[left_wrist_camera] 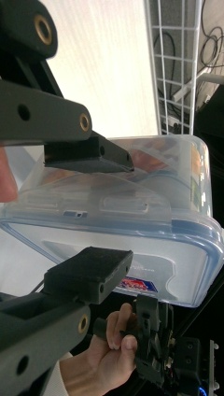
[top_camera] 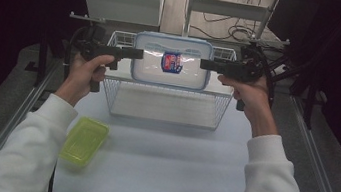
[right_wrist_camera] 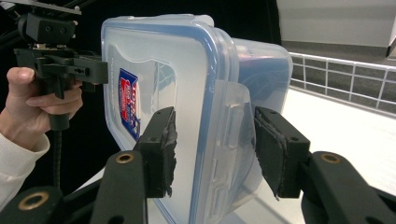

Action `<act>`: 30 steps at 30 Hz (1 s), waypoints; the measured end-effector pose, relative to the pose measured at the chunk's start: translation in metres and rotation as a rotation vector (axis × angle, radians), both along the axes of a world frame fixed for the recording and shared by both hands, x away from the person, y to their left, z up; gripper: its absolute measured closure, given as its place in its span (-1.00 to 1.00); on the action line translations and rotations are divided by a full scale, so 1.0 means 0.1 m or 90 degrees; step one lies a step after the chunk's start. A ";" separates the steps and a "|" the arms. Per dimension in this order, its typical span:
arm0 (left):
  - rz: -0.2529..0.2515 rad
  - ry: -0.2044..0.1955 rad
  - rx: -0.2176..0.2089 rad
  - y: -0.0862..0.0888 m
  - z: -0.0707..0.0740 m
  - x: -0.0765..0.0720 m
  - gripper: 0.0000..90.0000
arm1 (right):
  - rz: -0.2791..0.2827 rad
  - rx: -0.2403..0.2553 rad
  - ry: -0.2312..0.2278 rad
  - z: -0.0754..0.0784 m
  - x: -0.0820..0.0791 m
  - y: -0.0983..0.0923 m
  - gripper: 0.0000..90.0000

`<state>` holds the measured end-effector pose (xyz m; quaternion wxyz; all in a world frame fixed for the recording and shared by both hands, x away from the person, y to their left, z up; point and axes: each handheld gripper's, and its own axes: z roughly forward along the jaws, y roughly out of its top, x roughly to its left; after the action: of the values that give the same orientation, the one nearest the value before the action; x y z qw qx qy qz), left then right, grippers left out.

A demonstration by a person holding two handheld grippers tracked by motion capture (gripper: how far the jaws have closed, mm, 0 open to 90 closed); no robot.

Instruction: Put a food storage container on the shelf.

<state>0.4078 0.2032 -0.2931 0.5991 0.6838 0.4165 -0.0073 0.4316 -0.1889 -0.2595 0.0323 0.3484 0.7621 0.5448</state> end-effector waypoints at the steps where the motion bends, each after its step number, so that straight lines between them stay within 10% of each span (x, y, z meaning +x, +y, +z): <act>1: 0.002 0.008 -0.001 0.01 -0.03 0.07 0.16 | -0.002 0.001 0.008 -0.03 0.07 0.01 0.12; 30: 0.033 0.135 -0.049 0.04 -0.31 0.67 0.15 | -0.044 0.030 0.159 -0.32 0.76 0.05 0.06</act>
<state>0.4746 0.2069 -0.3236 0.5775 0.6448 0.4942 -0.0802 0.5074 -0.1836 -0.2915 -0.0525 0.4406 0.7344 0.5136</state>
